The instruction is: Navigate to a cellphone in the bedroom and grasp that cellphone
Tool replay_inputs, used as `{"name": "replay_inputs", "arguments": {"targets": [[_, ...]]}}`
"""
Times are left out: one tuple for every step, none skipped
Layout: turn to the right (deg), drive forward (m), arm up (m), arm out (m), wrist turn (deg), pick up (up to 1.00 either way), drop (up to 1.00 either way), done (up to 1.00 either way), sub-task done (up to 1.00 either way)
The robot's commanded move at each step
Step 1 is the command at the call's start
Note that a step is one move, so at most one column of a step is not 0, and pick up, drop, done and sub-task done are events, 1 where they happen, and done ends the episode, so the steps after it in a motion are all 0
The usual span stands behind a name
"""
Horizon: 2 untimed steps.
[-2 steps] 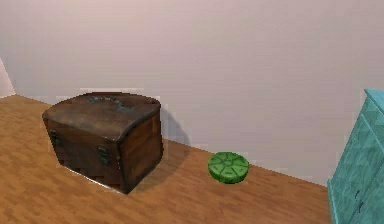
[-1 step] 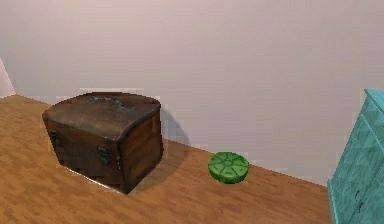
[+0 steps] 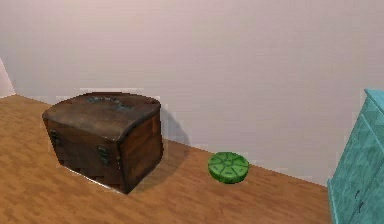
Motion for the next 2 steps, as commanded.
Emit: {"name": "replay_inputs", "arguments": {"targets": [[0.0, 0.0, 0.0, 0.36, 0.0, 0.0, 0.0, 0.0, 0.0], [0.0, 0.0, 0.0, 0.0, 45.0, 0.0, 0.0, 0.0, 0.0]]}}
